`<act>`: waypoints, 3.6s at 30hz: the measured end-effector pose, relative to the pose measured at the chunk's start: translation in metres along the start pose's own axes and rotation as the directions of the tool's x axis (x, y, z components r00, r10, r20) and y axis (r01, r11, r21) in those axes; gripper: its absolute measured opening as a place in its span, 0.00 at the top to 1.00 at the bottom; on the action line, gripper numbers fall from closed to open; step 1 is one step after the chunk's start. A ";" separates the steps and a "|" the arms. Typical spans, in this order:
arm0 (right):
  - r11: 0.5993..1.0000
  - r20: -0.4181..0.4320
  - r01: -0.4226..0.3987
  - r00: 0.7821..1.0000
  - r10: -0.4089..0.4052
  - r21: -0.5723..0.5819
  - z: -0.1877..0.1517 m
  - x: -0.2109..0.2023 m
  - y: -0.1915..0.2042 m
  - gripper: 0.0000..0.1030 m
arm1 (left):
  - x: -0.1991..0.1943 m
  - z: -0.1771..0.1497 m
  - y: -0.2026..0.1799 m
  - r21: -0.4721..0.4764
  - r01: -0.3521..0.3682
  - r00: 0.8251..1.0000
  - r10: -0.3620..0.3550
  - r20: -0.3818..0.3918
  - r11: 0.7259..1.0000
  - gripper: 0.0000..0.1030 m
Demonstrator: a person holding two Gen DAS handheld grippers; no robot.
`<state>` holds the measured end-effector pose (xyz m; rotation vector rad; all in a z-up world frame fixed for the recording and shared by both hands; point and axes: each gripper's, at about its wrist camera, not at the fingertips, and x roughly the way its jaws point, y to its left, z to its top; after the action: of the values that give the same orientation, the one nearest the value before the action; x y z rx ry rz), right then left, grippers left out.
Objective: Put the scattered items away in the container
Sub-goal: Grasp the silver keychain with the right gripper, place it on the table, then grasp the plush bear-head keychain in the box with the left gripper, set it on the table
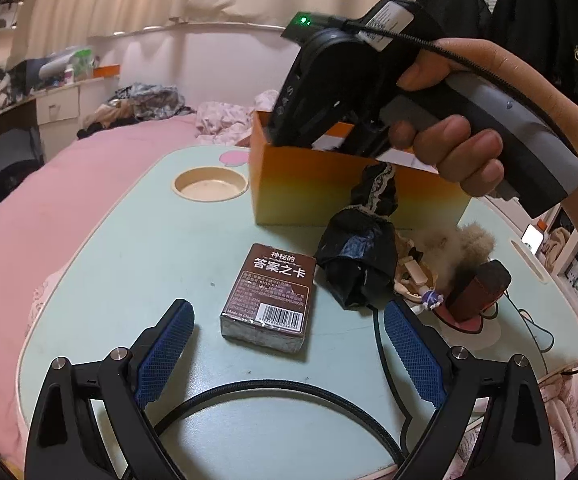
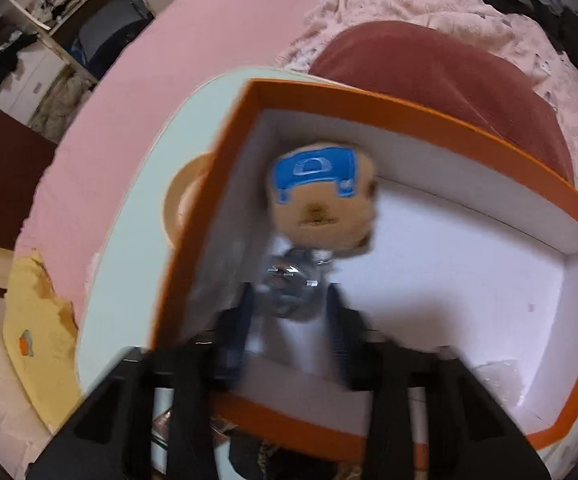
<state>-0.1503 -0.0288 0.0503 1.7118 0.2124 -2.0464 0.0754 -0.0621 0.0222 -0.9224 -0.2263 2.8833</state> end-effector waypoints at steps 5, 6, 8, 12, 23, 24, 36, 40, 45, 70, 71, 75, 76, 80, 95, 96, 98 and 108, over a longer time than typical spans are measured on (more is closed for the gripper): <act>0.999 0.066 0.048 0.997 -0.049 0.013 -0.004 -0.012 -0.007 0.97 | 0.000 -0.001 0.000 -0.001 0.000 1.000 0.000 -0.002 1.000 0.07; 0.999 0.087 0.046 0.995 -0.048 0.025 -0.005 -0.016 -0.012 0.97 | 0.000 -0.001 0.000 -0.002 0.000 1.000 0.000 -0.003 1.000 0.07; 0.998 0.118 0.039 0.992 -0.045 0.048 -0.007 -0.023 -0.024 0.97 | 0.001 -0.002 0.000 -0.003 0.003 1.000 -0.003 -0.006 1.000 0.07; 0.996 0.168 0.015 0.985 -0.030 0.089 -0.009 -0.043 -0.041 0.97 | 0.002 -0.003 0.000 -0.008 0.004 1.000 -0.004 -0.009 1.000 0.07; 0.994 0.337 -0.108 0.937 0.091 0.033 -0.074 -0.105 -0.047 0.97 | 0.000 -0.004 0.001 -0.016 0.009 1.000 -0.009 -0.006 1.000 0.07; 0.994 0.341 -0.106 0.936 0.092 0.023 -0.086 -0.105 -0.048 0.97 | 0.000 -0.004 0.000 -0.016 0.010 1.000 -0.010 -0.004 1.000 0.07; 0.986 0.341 -0.118 0.938 0.070 0.121 -0.150 -0.046 -0.088 0.97 | -0.003 -0.001 -0.010 0.037 0.006 1.000 -0.006 -0.003 0.999 0.07; 0.980 0.382 -0.148 0.920 0.086 0.136 -0.159 -0.046 -0.093 0.83 | -0.006 0.006 -0.012 0.063 0.008 1.000 -0.008 0.005 0.998 0.07; 0.978 0.489 -0.126 0.872 0.029 0.167 -0.179 -0.063 -0.094 0.63 | -0.019 0.039 -0.012 0.008 0.100 0.994 -0.100 0.032 0.995 0.07; 0.994 0.689 -0.059 0.725 -0.024 0.097 -0.241 -0.074 -0.051 0.62 | 0.171 0.178 -0.048 0.116 -0.260 0.874 0.284 -0.394 0.959 0.57; 0.993 0.686 -0.063 0.727 -0.020 0.096 -0.241 -0.073 -0.051 0.62 | 0.176 0.179 -0.049 0.128 -0.281 0.865 0.309 -0.395 0.951 0.57; 0.994 0.684 -0.068 0.730 -0.011 0.089 -0.242 -0.072 -0.050 0.62 | 0.199 0.176 -0.048 0.173 -0.311 0.823 0.356 -0.443 0.934 0.34; 0.994 0.685 -0.066 0.728 -0.012 0.088 -0.243 -0.073 -0.049 0.62 | 0.205 0.174 -0.051 0.201 -0.297 0.811 0.358 -0.462 0.933 0.31; 0.993 0.671 -0.082 0.742 0.007 0.080 -0.243 -0.070 -0.051 0.62 | 0.210 0.170 -0.053 0.231 -0.263 0.805 0.345 -0.482 0.937 0.70; 0.991 0.657 -0.085 0.754 -0.005 0.105 -0.243 -0.065 -0.056 0.62 | 0.072 0.196 -0.023 0.021 0.047 0.970 -0.040 -0.241 0.999 0.71; 0.990 0.655 -0.086 0.755 -0.007 0.109 -0.243 -0.065 -0.057 0.62 | 0.058 0.188 -0.020 0.030 0.059 0.974 -0.051 -0.221 0.998 0.71; 0.990 0.651 -0.084 0.759 -0.013 0.118 -0.242 -0.064 -0.057 0.62 | 0.040 0.169 -0.006 0.030 0.063 0.980 -0.056 -0.192 0.998 0.71; 0.991 0.612 -0.018 0.788 -0.067 0.132 -0.237 -0.058 -0.048 0.62 | 0.061 0.072 0.062 -0.087 -0.050 0.966 0.026 -0.256 0.995 0.70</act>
<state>0.0468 0.1230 0.0468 1.0080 -0.1200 -2.5607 -0.0197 -0.1223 0.0350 -1.3140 -0.3236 2.7689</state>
